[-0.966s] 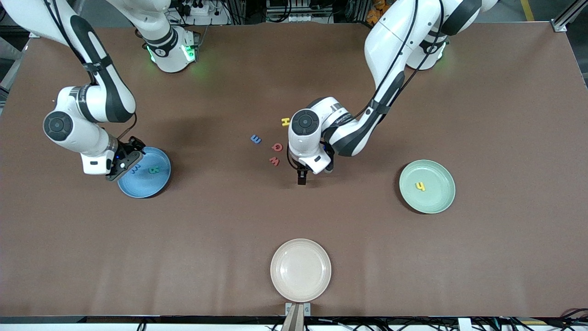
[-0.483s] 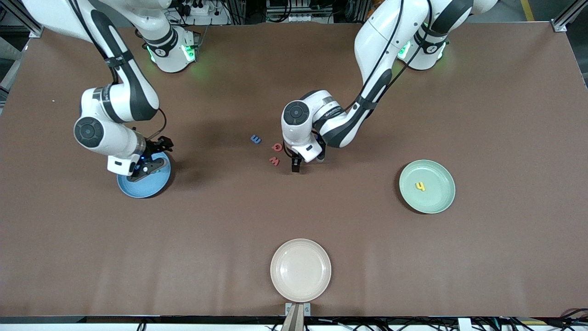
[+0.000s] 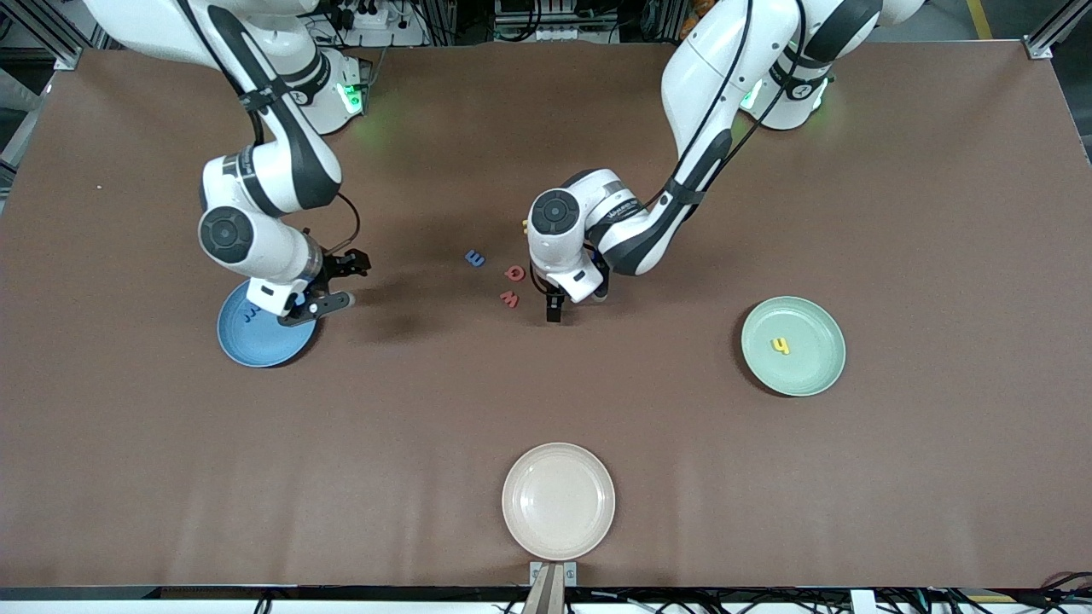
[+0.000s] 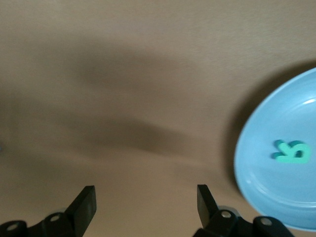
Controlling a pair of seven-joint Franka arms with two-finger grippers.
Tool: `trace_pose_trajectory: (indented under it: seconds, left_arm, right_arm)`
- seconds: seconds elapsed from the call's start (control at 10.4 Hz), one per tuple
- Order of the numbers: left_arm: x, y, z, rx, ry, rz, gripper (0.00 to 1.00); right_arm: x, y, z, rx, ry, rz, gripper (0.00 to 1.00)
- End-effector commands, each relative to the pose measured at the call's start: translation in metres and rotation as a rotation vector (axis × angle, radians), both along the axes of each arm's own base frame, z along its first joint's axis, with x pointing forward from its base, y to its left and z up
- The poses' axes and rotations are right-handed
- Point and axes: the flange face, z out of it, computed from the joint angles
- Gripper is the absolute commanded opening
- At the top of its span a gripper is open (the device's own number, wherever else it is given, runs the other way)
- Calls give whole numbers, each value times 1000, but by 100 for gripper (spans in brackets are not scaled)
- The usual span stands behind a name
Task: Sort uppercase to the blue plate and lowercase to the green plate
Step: 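Grasp the blue a with the left gripper while the right gripper returns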
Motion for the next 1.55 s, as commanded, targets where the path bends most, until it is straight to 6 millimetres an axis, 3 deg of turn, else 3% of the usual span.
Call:
trace_pose_trajectory:
  seconds: [0.0,0.48,0.87,0.97,1.06,1.16,1.45]
  left_arm:
    - [-5,14,1,20,15,24,100]
    - [-10,17,1,33,15,44,100]
    - [-10,16,2,32,12,52,100]
    - [-9,16,4,29,11,55,78]
    - [-7,15,5,26,8,86,11]
    - [-7,14,6,27,5,109,0]
    - [-6,14,7,27,1,116,0]
  right_arm:
    - [-15,45,3,-4,-28,-88,91]
    - [-44,118,-6,-12,-80,-233,91]
    - [-68,157,-14,7,-118,-282,91]
    - [-74,166,-14,5,-123,-282,91]
    - [-80,177,-14,11,-131,-287,91]
    - [-83,183,-16,16,-135,-302,91]
    - [-100,206,-21,11,-135,-353,91]
